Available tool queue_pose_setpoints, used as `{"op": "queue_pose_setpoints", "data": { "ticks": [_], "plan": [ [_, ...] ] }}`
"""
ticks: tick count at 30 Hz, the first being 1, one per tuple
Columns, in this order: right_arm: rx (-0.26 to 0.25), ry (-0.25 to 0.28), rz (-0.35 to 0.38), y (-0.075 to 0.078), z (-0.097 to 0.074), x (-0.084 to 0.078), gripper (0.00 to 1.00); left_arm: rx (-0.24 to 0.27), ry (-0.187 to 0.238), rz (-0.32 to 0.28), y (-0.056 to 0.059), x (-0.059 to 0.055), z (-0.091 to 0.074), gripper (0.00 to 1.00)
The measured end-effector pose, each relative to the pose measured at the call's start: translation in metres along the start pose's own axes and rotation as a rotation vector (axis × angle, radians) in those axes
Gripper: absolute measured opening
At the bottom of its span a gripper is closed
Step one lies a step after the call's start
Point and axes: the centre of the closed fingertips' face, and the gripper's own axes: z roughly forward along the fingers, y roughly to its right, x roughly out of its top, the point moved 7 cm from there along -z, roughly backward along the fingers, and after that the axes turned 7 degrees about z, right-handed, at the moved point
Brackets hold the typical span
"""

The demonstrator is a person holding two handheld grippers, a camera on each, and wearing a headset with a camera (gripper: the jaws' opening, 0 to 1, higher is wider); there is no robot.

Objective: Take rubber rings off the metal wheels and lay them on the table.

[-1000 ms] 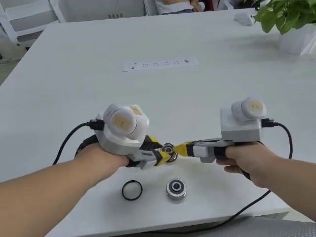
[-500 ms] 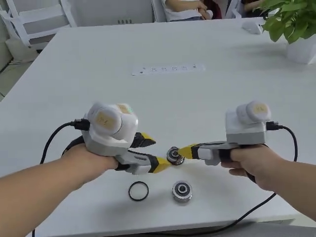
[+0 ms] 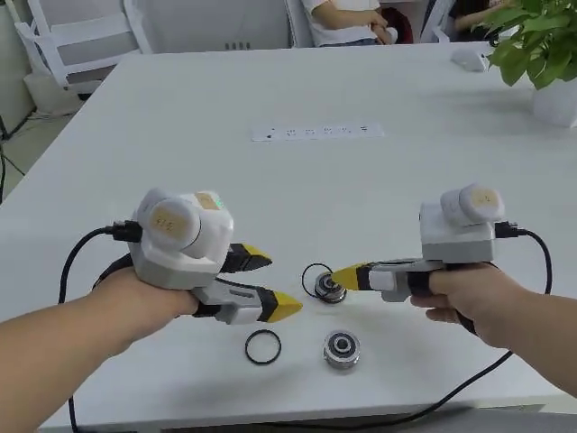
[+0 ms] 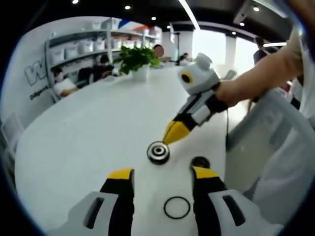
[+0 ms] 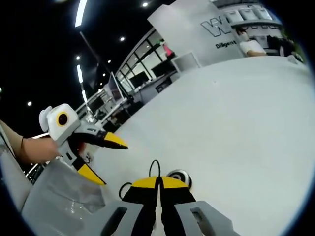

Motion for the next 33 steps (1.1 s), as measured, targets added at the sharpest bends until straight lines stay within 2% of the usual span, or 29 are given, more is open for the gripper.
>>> {"op": "queue_pose_setpoints", "data": {
  "ticks": [7, 19, 28, 33],
  "plan": [
    [0.011, 0.004, -0.004, -0.011, -0.002, 0.003, 0.00, 0.006, 0.015, -0.009, 0.001, -0.004, -0.016, 0.51],
    [0.060, -0.030, -0.024, -0.034, 0.006, 0.003, 0.00, 0.009, 0.038, -0.021, 0.007, -0.012, -0.042, 0.56],
    [0.106, -0.091, -0.036, -0.050, 0.020, -0.003, 0.00, 0.009, 0.027, -0.021, 0.012, -0.022, -0.056, 0.60],
    [0.124, -0.136, -0.034, -0.052, 0.028, -0.009, 0.00, 0.015, 0.030, -0.036, 0.012, -0.025, -0.060, 0.61]
  ]
}}
